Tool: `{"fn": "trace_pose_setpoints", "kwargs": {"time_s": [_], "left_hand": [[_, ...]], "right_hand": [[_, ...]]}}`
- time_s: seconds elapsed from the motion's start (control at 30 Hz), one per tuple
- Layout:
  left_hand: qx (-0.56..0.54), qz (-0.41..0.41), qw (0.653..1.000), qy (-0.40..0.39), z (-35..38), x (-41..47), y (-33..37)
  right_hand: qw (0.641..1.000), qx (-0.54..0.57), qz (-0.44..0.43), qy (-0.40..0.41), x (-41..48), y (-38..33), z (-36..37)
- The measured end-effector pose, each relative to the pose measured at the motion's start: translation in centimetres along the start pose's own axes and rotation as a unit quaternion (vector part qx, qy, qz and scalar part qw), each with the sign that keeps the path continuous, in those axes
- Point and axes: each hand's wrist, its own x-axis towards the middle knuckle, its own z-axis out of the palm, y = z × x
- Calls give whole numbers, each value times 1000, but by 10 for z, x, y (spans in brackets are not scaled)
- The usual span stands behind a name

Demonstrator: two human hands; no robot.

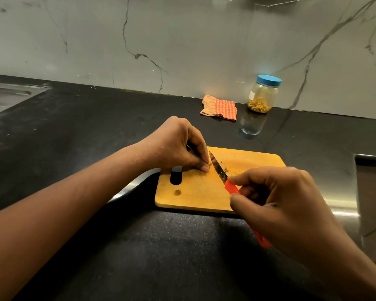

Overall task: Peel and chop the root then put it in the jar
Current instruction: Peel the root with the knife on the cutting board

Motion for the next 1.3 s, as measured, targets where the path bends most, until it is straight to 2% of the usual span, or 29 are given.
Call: {"fn": "trace_pose_setpoints", "kwargs": {"time_s": [0.63, 1.03, 1.3], "left_hand": [[19, -3, 1000, -8, -2, 1, 2], [29, -2, 1000, 1, -1, 0, 3], [21, -16, 1000, 1, 0, 0, 4]], "right_hand": [[999, -40, -18, -15, 1, -7, 4], [996, -84, -33, 1, 11, -10, 11], [997, -66, -29, -39, -1, -10, 6]]}}
